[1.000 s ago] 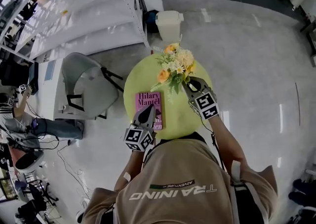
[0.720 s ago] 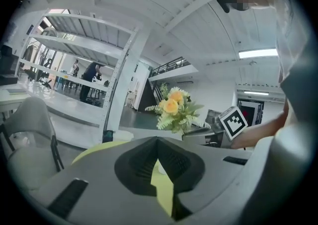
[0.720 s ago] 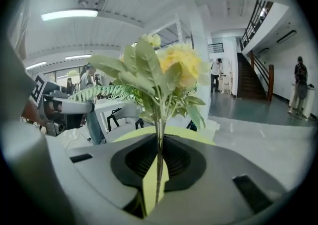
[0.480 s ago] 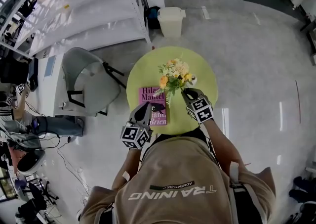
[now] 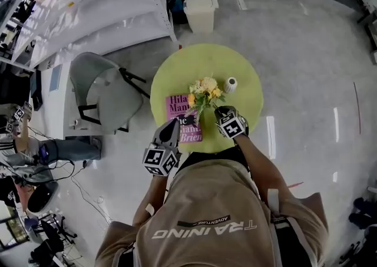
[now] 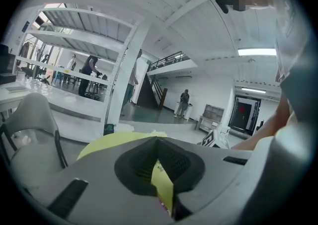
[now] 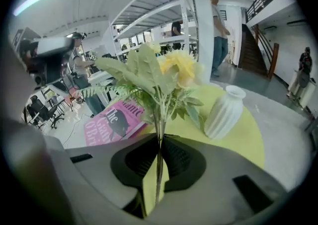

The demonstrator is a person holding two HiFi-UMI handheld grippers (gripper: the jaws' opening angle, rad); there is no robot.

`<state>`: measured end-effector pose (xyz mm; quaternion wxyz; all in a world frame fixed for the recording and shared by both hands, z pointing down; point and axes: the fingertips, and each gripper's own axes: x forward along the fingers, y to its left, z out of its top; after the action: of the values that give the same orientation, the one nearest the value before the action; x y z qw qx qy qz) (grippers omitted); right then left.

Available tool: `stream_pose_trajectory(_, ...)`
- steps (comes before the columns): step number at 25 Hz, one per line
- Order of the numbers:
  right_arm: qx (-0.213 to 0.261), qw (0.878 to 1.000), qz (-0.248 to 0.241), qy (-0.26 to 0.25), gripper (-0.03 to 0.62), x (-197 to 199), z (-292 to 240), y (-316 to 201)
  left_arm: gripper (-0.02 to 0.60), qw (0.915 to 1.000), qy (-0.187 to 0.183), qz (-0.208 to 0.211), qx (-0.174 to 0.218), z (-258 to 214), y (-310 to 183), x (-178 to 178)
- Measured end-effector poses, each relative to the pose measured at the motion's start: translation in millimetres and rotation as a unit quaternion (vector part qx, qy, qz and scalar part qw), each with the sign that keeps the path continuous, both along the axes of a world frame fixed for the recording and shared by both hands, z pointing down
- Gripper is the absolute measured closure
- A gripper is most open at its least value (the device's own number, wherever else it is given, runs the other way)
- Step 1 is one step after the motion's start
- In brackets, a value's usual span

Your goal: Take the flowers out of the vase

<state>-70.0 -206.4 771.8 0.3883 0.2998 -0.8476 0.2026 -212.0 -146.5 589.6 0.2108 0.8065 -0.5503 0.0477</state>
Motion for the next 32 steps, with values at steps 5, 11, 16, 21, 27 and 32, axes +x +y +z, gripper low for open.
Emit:
stream_pose_trajectory(5,-0.025,0.999,-0.009,0.037,0.549,-3,28,7,0.58,1.0,0.002,0.009,-0.001,3,6,0)
stream_pose_trajectory(11,-0.045,0.998,0.008,0.037,0.514,-2,35,13,0.58,0.9998,0.009,0.018,-0.009,7,9,1)
stream_pose_trajectory(16,-0.034,0.999,0.02,0.03,0.499,0,30,8,0.58,0.9994,0.01,0.031,-0.014,12,3,5)
stream_pose_trajectory(21,-0.035,0.999,0.018,0.015,0.473,3,20,9,0.58,0.9989,0.005,0.044,-0.015,11,-4,16)
stream_pose_trajectory(27,-0.015,1.0,-0.001,-0.015,0.473,1,-8,8,0.58,0.9989,0.006,0.046,-0.008,3,-16,35)
stream_pose_trajectory(32,0.018,0.999,0.0,-0.045,0.594,10,-41,-1,0.58,0.9987,0.003,0.05,0.002,-5,-26,46)
